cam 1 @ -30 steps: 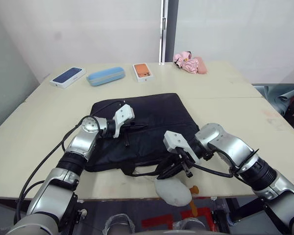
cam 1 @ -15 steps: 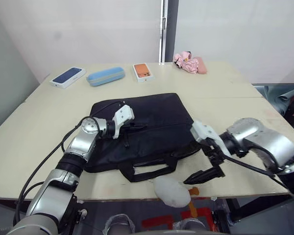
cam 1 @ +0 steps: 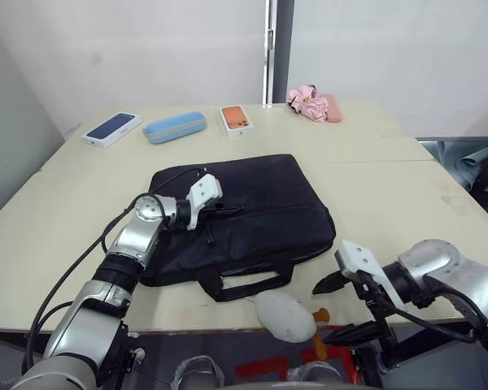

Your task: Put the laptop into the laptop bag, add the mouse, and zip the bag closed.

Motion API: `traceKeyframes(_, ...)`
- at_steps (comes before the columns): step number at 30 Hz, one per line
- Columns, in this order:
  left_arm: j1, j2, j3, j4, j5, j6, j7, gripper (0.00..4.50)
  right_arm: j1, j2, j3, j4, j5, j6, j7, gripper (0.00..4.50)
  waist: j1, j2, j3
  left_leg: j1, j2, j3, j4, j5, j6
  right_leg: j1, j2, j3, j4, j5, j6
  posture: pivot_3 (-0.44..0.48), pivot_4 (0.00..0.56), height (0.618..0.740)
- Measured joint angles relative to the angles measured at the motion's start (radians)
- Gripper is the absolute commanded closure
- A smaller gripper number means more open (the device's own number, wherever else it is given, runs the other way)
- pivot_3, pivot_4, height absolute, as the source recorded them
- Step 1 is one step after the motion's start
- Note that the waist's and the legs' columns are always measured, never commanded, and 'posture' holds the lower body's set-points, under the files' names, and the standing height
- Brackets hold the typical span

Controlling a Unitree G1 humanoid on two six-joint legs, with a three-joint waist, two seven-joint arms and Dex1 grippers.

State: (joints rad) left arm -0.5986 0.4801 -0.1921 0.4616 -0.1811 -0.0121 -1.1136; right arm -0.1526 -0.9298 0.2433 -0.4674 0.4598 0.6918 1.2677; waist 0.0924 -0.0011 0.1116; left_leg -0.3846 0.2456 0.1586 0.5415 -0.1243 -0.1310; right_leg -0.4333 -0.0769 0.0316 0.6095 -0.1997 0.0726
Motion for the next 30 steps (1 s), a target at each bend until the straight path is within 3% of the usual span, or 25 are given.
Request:
traceKeyframes(11, 0.0, 0.0, -0.004, -0.001, 0.0, 0.0, -0.004, 4.5, -0.123, 0.153, 0.09, 0.035, 0.044, 0.103, -0.033, 0.04, 0.0, 0.001, -0.001, 0.0, 0.0, 0.0, 0.0, 0.0, 0.0, 0.001, 0.0, 0.0, 0.001, 0.0, -0.001, 0.0, 0.15, 0.74)
traceKeyframes(14, 0.002, 0.001, -0.003, -0.001, 0.0, 0.0, -0.003, 4.5, -0.132, 0.157, 0.101, 0.045, 0.038, 0.107, -0.044, 0.84, 0.0, 0.002, -0.001, 0.0, 0.0, 0.0, 0.0, 0.0, 0.0, 0.001, 0.0, 0.0, 0.001, 0.0, -0.001, 0.0, 0.15, 0.74)
traceKeyframes(24, 0.007, 0.002, -0.003, -0.004, 0.0, -0.001, 0.006, 4.5, -0.156, 0.147, 0.139, 0.068, -0.012, 0.076, -0.033, 4.26, 0.0, 0.002, -0.002, 0.001, 0.0, 0.0, 0.0, 0.0, 0.0, 0.001, 0.0, 0.0, 0.001, 0.001, -0.001, 0.0, 0.15, 0.74)
traceKeyframes(30, 0.006, 0.002, -0.004, -0.002, 0.001, -0.009, 0.005, 4.5, -0.165, 0.112, 0.136, 0.063, -0.018, 0.068, -0.028, 4.38, 0.0, 0.002, -0.002, 0.001, 0.0, 0.0, 0.0, 0.0, 0.0, 0.001, 0.0, 0.0, 0.001, 0.001, -0.002, 0.0, 0.15, 0.74)
